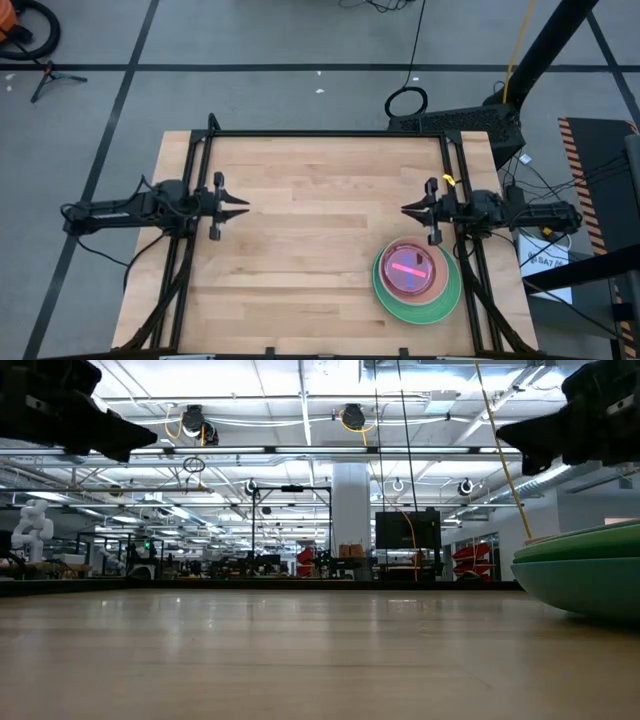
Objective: Stack plastic plates
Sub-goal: Return to home position
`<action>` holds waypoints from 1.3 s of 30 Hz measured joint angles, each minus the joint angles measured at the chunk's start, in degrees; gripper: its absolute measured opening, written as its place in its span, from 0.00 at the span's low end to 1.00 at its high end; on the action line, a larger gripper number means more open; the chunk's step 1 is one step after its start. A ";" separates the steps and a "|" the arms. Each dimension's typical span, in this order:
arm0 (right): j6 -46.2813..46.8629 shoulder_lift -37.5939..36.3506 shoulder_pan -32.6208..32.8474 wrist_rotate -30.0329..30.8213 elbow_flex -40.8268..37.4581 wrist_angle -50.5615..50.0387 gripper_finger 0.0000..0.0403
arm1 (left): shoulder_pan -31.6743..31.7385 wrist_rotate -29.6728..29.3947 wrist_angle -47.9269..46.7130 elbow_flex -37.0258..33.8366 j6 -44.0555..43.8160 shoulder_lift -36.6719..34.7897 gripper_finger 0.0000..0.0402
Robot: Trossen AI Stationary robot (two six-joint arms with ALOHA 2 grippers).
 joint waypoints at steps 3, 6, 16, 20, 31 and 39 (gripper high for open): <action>0.56 -0.89 0.00 0.00 -0.87 1.15 0.08 | 0.00 0.00 1.66 -1.98 -0.20 -1.29 0.24; 2.59 -0.60 0.00 -0.20 -0.94 0.35 0.08 | 0.00 -0.03 2.88 -3.68 -0.63 -2.72 0.24; 3.09 -0.63 0.02 -0.42 -1.07 -0.95 0.08 | -0.02 0.92 10.61 -10.57 -3.15 -5.81 0.24; 3.05 -0.63 0.04 -0.92 -1.11 -2.59 0.08 | -0.02 1.47 10.21 -10.47 -5.62 -5.63 0.24; -1.02 -0.63 0.07 -4.53 -1.20 -4.17 0.08 | -0.02 -5.54 8.98 -10.38 -5.24 -5.30 0.24; -1.59 -0.37 0.07 -4.50 -1.20 -4.80 0.08 | -0.02 -5.88 8.86 -10.36 -3.65 -5.30 0.24</action>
